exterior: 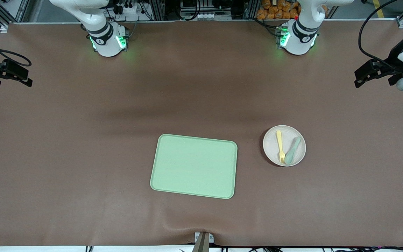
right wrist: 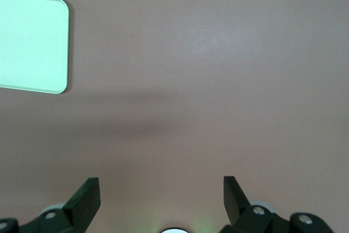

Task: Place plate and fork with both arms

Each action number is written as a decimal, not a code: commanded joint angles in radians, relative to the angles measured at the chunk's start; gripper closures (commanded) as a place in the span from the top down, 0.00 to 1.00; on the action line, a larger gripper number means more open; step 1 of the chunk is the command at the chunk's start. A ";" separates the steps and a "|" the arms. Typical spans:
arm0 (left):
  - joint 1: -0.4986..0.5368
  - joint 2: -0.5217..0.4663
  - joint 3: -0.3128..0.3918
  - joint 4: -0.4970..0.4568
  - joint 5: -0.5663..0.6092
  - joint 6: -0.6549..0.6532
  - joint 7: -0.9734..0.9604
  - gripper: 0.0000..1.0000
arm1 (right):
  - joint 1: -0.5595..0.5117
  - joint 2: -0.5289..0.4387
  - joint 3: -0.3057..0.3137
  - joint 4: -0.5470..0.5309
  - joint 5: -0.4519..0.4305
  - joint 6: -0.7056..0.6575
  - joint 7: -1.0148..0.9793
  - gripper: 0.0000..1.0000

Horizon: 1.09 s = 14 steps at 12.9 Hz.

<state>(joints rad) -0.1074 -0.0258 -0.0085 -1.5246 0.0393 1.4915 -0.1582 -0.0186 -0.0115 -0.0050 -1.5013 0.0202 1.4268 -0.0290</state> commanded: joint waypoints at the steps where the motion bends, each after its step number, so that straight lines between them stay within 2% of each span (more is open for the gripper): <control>1: -0.005 -0.013 0.004 0.000 0.013 -0.007 0.020 1.00 | 0.003 -0.010 -0.003 -0.004 -0.011 -0.003 -0.011 1.00; 6: -0.003 0.014 0.005 0.011 0.019 -0.007 0.020 1.00 | 0.002 -0.007 -0.003 -0.005 -0.010 -0.003 -0.011 1.00; 9: 0.005 0.062 0.005 -0.038 0.007 0.037 0.020 1.00 | 0.000 -0.004 -0.003 -0.005 -0.009 -0.003 -0.011 1.00; 11: 0.003 0.102 0.005 -0.153 0.007 0.201 0.020 1.00 | -0.001 -0.004 -0.003 -0.005 -0.009 -0.003 -0.011 1.00; 14: -0.012 0.213 0.002 -0.331 0.011 0.514 0.037 1.00 | -0.001 -0.002 -0.003 -0.005 -0.009 0.000 -0.011 1.00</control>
<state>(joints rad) -0.1055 0.1411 -0.0062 -1.7603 0.0393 1.8624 -0.1394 -0.0186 -0.0098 -0.0075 -1.5052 0.0199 1.4271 -0.0290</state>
